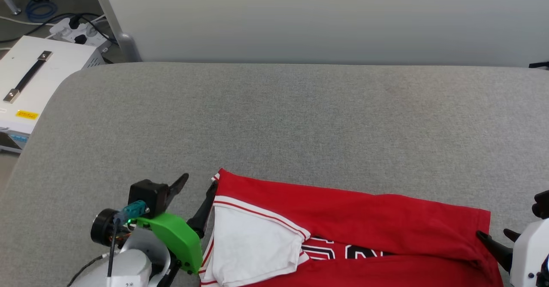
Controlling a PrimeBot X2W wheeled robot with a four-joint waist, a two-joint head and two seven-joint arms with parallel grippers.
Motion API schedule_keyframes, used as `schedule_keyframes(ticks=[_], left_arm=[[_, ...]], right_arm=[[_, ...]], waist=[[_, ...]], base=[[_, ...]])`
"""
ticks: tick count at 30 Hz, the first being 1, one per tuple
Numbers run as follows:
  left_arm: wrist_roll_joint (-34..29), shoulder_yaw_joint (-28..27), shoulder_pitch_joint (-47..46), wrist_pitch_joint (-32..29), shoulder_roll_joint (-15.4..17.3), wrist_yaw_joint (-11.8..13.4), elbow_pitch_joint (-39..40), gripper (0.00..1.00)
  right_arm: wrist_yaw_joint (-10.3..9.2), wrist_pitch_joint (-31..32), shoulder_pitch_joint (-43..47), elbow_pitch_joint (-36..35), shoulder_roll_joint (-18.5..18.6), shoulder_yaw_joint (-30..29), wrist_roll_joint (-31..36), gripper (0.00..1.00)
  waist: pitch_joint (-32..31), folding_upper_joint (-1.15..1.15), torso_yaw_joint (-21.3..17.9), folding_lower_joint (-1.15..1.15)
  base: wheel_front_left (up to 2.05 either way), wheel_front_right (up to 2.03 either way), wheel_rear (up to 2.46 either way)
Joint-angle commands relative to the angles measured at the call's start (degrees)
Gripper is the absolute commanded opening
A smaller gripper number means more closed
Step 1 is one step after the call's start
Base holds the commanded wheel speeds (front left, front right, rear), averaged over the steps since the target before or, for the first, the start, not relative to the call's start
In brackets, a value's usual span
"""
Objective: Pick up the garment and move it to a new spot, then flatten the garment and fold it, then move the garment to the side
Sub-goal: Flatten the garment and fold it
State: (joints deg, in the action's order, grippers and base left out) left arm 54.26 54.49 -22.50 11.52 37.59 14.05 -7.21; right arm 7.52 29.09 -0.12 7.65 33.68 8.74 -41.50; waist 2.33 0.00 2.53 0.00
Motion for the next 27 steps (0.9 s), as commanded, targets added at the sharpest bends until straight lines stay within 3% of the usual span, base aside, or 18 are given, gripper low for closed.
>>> schedule_keyframes(ticks=[1,6,7,14,19,27], left_arm=[[-2.07,-0.92,0.84,1.52,-0.43,1.02,0.23,1.0],[-6.75,-4.91,2.05,3.37,-1.96,2.98,0.77,1.0],[-10.95,-9.91,3.94,3.44,-3.48,3.44,2.32,1.0],[-16.09,-16.71,9.08,3.47,-5.42,0.51,2.1,1.0],[-18.21,-19.65,10.25,3.47,-6.78,-1.65,1.15,1.0],[-20.49,-22.11,11.09,3.47,-8.81,-4.07,-0.86,1.0]], right_arm=[[-0.03,0.97,0.86,-0.12,-1.34,-1.75,1.26,1.0],[-0.03,3.58,1.28,1.42,-6.44,-8.52,6.59,1.0],[-0.03,5.15,1.3,3.03,-10.19,-12.61,8.76,1.0],[-0.03,8.06,2.09,6.94,-15.06,-17.09,12.85,1.0],[-0.03,8.63,1.88,9.93,-17.23,-16.77,13.29,1.0],[-0.03,9.24,1.84,10.04,-20.1,-10.5,7.97,1.0]], waist=[[0.56,0.0,0.26,0.0],[1.99,0.0,0.99,0.0],[2.9,0.0,1.62,0.0],[4.07,0.0,2.64,0.0],[4.57,0.0,2.81,0.0],[4.44,0.0,2.44,0.0]], base=[[0.0,0.0,0.0],[0.0,0.0,0.0],[0.0,0.0,0.0],[0.0,0.0,0.0],[0.0,0.0,0.0],[0.0,0.0,0.0]])
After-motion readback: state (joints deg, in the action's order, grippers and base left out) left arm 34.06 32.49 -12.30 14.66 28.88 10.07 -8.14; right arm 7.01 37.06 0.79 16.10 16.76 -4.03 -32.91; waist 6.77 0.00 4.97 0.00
